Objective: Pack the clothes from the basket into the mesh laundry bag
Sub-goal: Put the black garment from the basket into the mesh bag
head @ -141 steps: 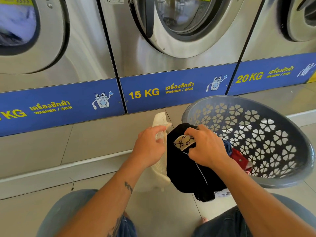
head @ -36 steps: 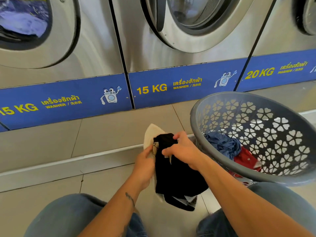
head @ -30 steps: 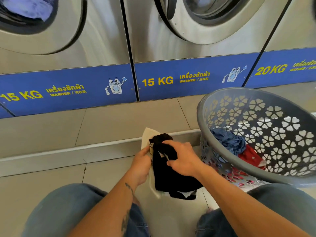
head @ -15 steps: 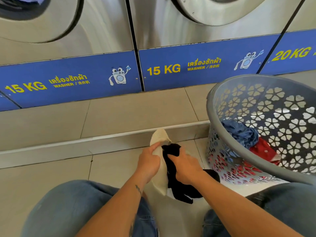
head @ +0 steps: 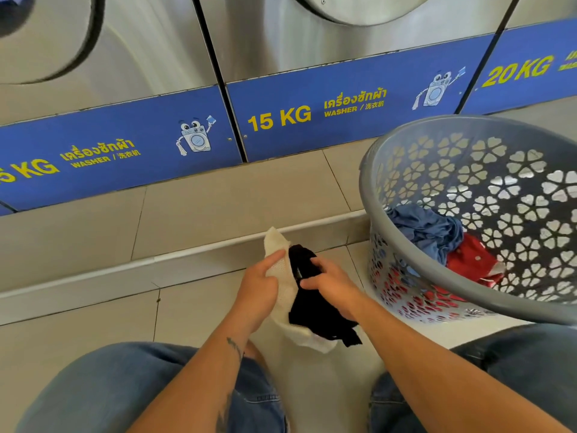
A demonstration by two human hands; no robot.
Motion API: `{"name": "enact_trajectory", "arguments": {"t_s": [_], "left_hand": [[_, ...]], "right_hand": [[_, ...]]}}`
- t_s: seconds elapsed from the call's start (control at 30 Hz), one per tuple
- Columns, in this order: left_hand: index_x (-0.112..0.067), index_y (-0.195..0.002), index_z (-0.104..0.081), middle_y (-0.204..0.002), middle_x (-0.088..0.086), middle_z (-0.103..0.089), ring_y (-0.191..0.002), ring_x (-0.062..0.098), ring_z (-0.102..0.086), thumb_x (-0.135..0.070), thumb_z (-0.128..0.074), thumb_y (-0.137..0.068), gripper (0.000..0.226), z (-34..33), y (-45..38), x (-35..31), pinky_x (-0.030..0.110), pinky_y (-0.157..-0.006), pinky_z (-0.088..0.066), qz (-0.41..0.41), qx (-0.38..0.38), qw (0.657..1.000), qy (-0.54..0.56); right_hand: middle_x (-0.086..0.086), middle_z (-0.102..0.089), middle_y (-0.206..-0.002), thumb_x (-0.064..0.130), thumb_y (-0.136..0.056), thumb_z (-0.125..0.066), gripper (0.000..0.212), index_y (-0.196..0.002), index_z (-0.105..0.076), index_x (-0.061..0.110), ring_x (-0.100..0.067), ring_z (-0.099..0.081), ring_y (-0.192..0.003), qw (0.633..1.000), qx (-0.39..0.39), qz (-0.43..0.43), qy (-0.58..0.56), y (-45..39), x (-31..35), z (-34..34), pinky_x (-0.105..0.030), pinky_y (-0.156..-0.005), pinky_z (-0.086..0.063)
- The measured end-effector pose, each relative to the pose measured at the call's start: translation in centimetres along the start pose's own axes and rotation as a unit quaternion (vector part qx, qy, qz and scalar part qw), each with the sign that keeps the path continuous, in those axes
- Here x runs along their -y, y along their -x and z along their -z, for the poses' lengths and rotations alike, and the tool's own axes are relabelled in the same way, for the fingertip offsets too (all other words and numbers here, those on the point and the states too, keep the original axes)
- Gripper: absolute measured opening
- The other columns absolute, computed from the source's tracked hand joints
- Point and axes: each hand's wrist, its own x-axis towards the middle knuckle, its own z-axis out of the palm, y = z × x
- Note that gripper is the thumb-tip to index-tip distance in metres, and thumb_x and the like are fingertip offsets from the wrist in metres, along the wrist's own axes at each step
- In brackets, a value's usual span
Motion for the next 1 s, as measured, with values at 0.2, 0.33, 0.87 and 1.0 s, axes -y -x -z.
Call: {"name": "enact_trajectory", "arguments": {"t_s": [0.2, 0.33, 0.87, 1.0], "left_hand": [[-0.036, -0.131, -0.059, -0.096, 0.004, -0.068, -0.054, 0.015, -0.049, 0.01, -0.03, -0.084, 0.072, 0.7, 0.4, 0.9, 0.024, -0.047, -0.04, 0.038, -0.048, 0.998, 0.015], [-0.036, -0.13, -0.06, -0.11, 0.006, -0.064, -0.06, 0.013, -0.052, 0.01, -0.031, -0.089, 0.069, 0.1, 1.1, 0.7, 0.018, -0.049, -0.042, 0.041, 0.0, 0.999, 0.019], [-0.04, -0.126, -0.063, -0.096, 0.007, -0.075, -0.071, 0.024, -0.058, 0.012, -0.036, -0.088, 0.069, -1.1, 2.6, -1.5, 0.033, -0.068, -0.047, -0.033, 0.018, 0.989, 0.145], [-0.041, -0.12, -0.066, -0.105, 0.002, -0.074, -0.084, 0.023, -0.065, 0.015, -0.034, -0.085, 0.074, -1.6, 4.0, -1.8, 0.037, -0.073, -0.05, -0.047, -0.009, 0.982, 0.182]], "right_hand": [[-0.001, 0.002, -0.167, 0.045, -0.076, -0.07, 0.097, -0.155, -0.012, 0.049, -0.038, 0.002, -0.153, 0.923, 0.116, -0.025, 0.367, 1.0, -2.8, 0.7, -0.061, -0.12, -0.007], [-0.007, -0.032, -0.14, 0.031, -0.072, -0.074, 0.111, -0.154, 0.0, 0.05, -0.041, -0.047, -0.125, 0.935, 0.138, -0.052, 0.322, 1.4, -5.0, -0.3, -0.048, -0.107, -0.045], [-0.004, -0.048, -0.111, -0.005, -0.083, -0.049, 0.051, -0.127, -0.059, 0.02, -0.029, -0.053, -0.107, 0.931, -0.135, 0.255, 0.222, 3.9, 4.0, 3.0, -0.04, -0.094, -0.049], [-0.01, -0.045, -0.125, 0.008, -0.086, -0.051, 0.052, -0.136, -0.056, 0.022, -0.033, -0.045, -0.117, 0.884, -0.079, 0.24, 0.394, 4.3, 2.1, 3.2, -0.048, -0.094, -0.049]]}}
